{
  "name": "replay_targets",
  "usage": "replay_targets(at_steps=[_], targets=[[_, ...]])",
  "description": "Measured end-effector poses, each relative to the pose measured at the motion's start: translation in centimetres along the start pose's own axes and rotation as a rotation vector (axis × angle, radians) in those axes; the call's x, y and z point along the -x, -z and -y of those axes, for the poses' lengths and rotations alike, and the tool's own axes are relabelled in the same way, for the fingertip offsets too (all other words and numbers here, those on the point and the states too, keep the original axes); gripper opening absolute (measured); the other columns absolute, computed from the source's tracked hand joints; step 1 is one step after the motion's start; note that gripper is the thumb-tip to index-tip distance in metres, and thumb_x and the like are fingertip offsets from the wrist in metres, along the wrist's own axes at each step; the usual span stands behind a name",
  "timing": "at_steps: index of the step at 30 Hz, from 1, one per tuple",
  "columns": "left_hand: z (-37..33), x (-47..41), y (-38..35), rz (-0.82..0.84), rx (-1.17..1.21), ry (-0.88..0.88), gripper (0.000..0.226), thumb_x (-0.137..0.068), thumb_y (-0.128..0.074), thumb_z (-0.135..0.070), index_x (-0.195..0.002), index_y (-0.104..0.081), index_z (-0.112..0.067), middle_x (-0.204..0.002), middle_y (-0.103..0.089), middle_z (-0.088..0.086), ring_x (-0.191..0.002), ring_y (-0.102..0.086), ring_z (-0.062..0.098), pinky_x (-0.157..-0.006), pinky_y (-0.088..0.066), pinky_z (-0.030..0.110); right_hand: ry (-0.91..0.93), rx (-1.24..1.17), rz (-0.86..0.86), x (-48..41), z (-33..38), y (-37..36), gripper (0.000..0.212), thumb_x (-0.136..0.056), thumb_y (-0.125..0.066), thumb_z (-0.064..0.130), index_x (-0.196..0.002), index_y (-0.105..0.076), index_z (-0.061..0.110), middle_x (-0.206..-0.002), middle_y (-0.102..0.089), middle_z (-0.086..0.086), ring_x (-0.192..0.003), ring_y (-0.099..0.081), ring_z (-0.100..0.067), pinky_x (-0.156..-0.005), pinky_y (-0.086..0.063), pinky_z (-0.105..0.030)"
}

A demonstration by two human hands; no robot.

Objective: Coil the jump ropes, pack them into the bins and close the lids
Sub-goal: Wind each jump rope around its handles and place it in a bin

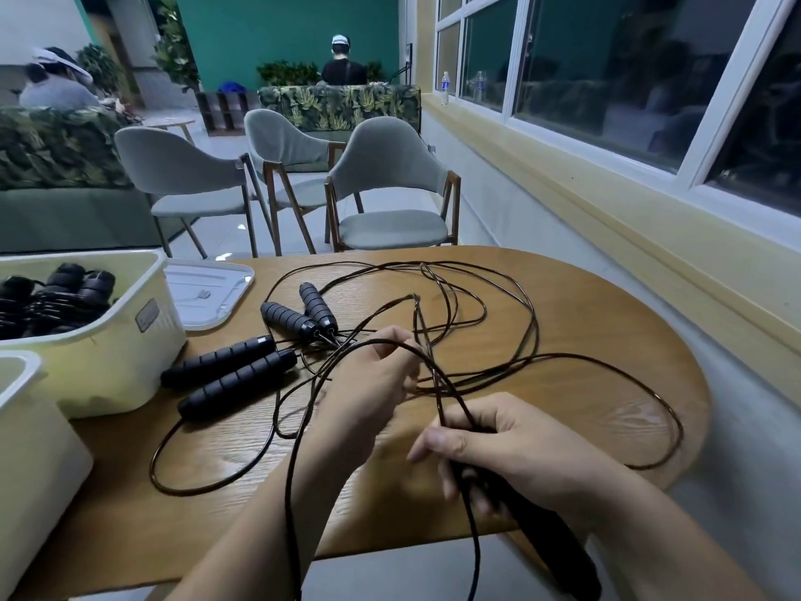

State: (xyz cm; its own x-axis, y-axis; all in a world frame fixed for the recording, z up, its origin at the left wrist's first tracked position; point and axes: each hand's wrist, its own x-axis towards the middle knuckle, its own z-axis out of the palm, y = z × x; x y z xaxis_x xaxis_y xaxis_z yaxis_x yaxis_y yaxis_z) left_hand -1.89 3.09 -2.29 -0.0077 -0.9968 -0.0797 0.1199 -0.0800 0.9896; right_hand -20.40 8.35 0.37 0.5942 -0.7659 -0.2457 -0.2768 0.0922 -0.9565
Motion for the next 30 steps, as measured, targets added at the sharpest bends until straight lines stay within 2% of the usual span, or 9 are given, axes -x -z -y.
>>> replay_targets(at_steps=[2,4,7,9,12,16,20,25,30], targets=[[0.4,-0.2,-0.1,-0.075,0.028,0.042,0.009,-0.096,-0.069,-0.017,-0.097,-0.06,-0.014,-0.061,-0.054,-0.002,-0.05,-0.046,0.013,-0.054,-0.022,0.029,0.007,0.004,0.006,0.2,0.1,0.2,0.028,-0.107,-0.062,0.032,-0.109,-0.079,0.011,-0.079,-0.071,-0.01,-0.054,-0.056,-0.018,-0.046,-0.04,-0.025],[0.4,0.0,-0.3,-0.119,0.073,0.04,0.015,-0.099,-0.07,-0.016,-0.105,-0.057,-0.012,-0.063,-0.065,0.003,-0.051,-0.06,0.017,-0.049,-0.03,0.026,-0.013,0.016,0.015,0.3,0.1,0.4,0.028,-0.108,-0.063,0.033,-0.109,-0.08,0.01,-0.079,-0.071,-0.013,-0.054,-0.056,-0.017,-0.046,-0.04,-0.025],[-0.2,0.7,-0.9,-0.067,0.175,0.04,0.017,-0.102,-0.069,-0.014,-0.109,-0.056,-0.006,-0.09,-0.081,0.017,-0.077,-0.08,0.026,-0.05,-0.053,0.022,-0.057,0.037,0.023,0.1,-0.2,0.3,0.029,-0.108,-0.063,0.033,-0.109,-0.08,0.01,-0.08,-0.07,-0.015,-0.053,-0.056,-0.017,-0.046,-0.041,-0.023],[-0.3,0.8,-1.2,-0.012,0.225,0.081,0.019,-0.105,-0.064,-0.019,-0.111,-0.062,-0.001,-0.1,-0.081,0.02,-0.094,-0.081,0.032,-0.065,-0.063,0.026,-0.079,0.046,0.033,-0.1,-0.4,0.2,0.03,-0.108,-0.063,0.034,-0.109,-0.08,0.009,-0.079,-0.07,-0.014,-0.053,-0.055,-0.016,-0.046,-0.04,-0.024],[-0.4,0.7,-1.2,0.066,0.275,0.143,0.029,-0.108,-0.057,-0.025,-0.103,-0.071,0.0,-0.106,-0.08,0.021,-0.102,-0.079,0.033,-0.078,-0.065,0.032,-0.094,0.084,0.066,-0.2,-0.5,0.0,0.028,-0.109,-0.064,0.032,-0.109,-0.079,0.009,-0.078,-0.071,-0.012,-0.054,-0.056,-0.017,-0.048,-0.042,-0.026],[-0.3,0.2,-0.9,0.089,0.231,0.084,0.024,-0.101,-0.068,-0.018,-0.115,-0.075,0.0,-0.109,-0.081,0.016,-0.108,-0.078,0.029,-0.072,-0.064,0.026,-0.121,0.173,0.177,-0.3,-0.7,-0.7,0.028,-0.107,-0.067,0.033,-0.111,-0.078,0.007,-0.082,-0.073,-0.013,-0.054,-0.057,-0.016,-0.048,-0.045,-0.026],[-0.5,-0.1,0.2,0.109,0.194,0.094,0.028,-0.097,-0.075,-0.016,-0.122,-0.072,-0.004,-0.111,-0.081,0.015,-0.103,-0.079,0.026,-0.073,-0.062,0.026,-0.132,0.28,0.267,-0.3,-0.6,-1.2,0.025,-0.106,-0.069,0.036,-0.115,-0.081,0.017,-0.085,-0.076,-0.006,-0.062,-0.06,-0.018,-0.053,-0.048,-0.03],[1.3,0.3,0.0,0.175,-0.224,0.135,0.028,-0.082,-0.091,-0.038,-0.097,-0.078,-0.018,-0.087,-0.076,-0.004,-0.08,-0.069,0.013,-0.069,-0.052,0.032,-0.137,0.267,0.244,-0.6,-1.0,-0.9,0.03,-0.106,-0.069,0.035,-0.106,-0.076,0.007,-0.087,-0.077,-0.008,-0.061,-0.06,-0.018,-0.05,-0.046,-0.028],[0.8,0.3,-0.3,0.154,-0.134,0.107,0.02,-0.096,-0.078,-0.025,-0.101,-0.078,-0.006,-0.072,-0.066,0.0,-0.06,-0.059,0.012,-0.056,-0.042,0.024,-0.118,0.284,0.195,-0.7,-1.5,-0.9,0.027,-0.106,-0.068,0.031,-0.101,-0.073,0.006,-0.091,-0.079,-0.007,-0.062,-0.063,-0.019,-0.047,-0.046,-0.026]])
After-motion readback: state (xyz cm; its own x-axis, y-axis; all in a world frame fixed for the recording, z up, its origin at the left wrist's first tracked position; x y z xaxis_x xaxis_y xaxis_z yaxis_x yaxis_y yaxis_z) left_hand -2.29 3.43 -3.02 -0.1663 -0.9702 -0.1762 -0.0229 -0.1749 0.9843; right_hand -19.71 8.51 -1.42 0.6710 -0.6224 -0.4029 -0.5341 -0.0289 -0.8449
